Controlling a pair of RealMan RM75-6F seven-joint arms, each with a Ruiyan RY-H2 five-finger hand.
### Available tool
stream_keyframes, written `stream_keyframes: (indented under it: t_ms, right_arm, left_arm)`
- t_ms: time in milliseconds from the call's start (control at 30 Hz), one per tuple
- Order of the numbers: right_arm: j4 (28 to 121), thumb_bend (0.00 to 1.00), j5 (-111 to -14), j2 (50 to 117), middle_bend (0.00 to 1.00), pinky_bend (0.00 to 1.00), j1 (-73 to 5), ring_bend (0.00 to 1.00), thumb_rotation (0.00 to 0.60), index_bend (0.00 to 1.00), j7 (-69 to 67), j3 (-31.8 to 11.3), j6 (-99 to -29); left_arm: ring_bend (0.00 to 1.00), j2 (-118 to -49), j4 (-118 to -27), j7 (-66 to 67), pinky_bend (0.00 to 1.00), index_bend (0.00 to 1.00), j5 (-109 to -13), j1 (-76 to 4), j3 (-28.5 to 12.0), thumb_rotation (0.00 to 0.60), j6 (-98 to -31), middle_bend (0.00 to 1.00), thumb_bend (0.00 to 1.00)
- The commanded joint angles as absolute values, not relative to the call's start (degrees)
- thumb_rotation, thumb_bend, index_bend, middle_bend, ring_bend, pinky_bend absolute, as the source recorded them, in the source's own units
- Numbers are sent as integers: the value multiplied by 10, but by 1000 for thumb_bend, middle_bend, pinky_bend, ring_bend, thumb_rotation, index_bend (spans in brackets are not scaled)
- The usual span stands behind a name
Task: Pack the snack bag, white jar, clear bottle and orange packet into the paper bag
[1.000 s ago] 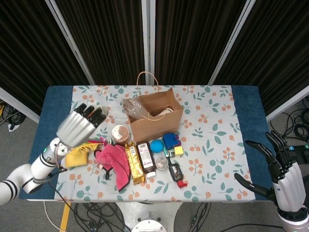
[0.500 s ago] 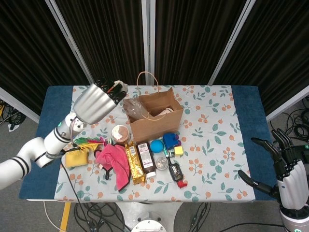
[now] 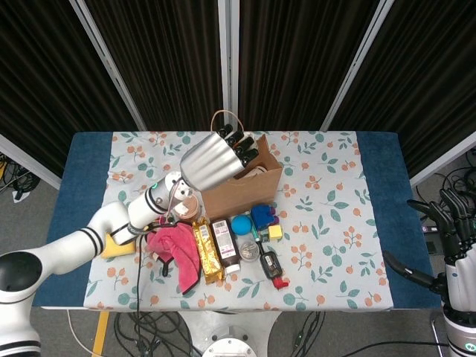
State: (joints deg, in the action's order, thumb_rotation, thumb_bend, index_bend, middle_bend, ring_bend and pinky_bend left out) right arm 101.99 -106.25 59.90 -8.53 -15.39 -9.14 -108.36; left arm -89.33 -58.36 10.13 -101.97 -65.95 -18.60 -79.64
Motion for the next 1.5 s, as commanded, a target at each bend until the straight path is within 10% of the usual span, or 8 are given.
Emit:
stream_keyframes:
  t_ms: [33, 600, 1500]
  right_arm:
    - [1017, 61, -1052, 597, 217, 60, -88, 31, 600, 0, -162, -97, -1080]
    - [1014, 56, -1019, 593, 217, 59, -100, 31, 600, 0, -184, -110, -1053]
    - [1020, 58, -1018, 593, 216, 59, -99, 31, 600, 0, -175, -113, -1049]
  left_arm:
    - [753, -922, -543, 81, 851, 746, -1018, -668, -172, 600, -803, 781, 420]
    - [437, -965, -457, 21, 571, 401, -1004, -666, -126, 600, -815, 499, 329]
    - [208, -962, -422, 12, 342, 260, -952, -666, -120, 600, -787, 279, 313]
